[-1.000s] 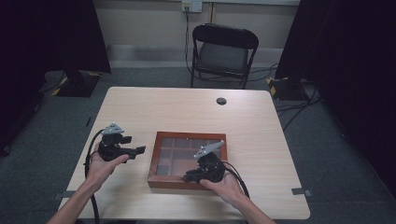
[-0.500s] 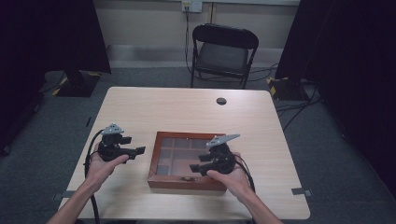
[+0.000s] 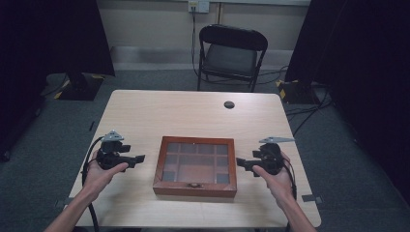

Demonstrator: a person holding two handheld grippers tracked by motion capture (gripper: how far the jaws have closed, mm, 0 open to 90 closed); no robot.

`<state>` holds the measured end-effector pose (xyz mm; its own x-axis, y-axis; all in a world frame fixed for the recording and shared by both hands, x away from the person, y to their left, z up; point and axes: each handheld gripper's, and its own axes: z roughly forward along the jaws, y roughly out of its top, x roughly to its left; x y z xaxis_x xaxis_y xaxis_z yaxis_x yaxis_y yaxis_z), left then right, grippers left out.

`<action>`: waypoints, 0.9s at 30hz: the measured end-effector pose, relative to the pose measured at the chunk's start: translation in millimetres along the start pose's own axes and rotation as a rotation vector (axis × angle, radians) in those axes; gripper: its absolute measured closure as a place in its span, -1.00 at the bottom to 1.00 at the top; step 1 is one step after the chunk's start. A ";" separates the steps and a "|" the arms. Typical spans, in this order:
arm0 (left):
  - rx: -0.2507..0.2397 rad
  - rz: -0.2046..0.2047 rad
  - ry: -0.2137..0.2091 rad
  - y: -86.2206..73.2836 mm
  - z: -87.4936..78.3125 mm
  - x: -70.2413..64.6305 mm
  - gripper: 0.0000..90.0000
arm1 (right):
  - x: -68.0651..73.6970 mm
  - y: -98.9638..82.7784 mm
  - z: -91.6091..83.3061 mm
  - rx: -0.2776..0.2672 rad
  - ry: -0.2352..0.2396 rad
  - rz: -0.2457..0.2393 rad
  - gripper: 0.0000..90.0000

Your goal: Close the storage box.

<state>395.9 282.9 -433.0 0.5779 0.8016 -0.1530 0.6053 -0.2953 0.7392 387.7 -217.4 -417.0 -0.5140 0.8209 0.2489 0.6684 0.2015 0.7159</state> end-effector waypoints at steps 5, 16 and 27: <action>0.048 -0.027 0.038 -7.3 6.2 15.2 -0.55 | -33.4 -10.5 -2.8 0.028 -0.134 0.066 -0.67; 0.149 -0.067 0.081 -19.0 25.3 39.1 -0.59 | -67.6 -29.3 23.5 0.204 -0.263 0.123 -0.66; 0.195 0.027 0.168 -29.2 44.8 22.8 -0.73 | -56.7 -46.6 41.3 0.147 -0.375 0.019 -1.00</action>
<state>416.0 286.5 -487.5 0.5057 0.8626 -0.0116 0.6946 -0.3991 0.5986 407.8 -251.2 -491.4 -0.2872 0.9578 -0.0133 0.7596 0.2362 0.6060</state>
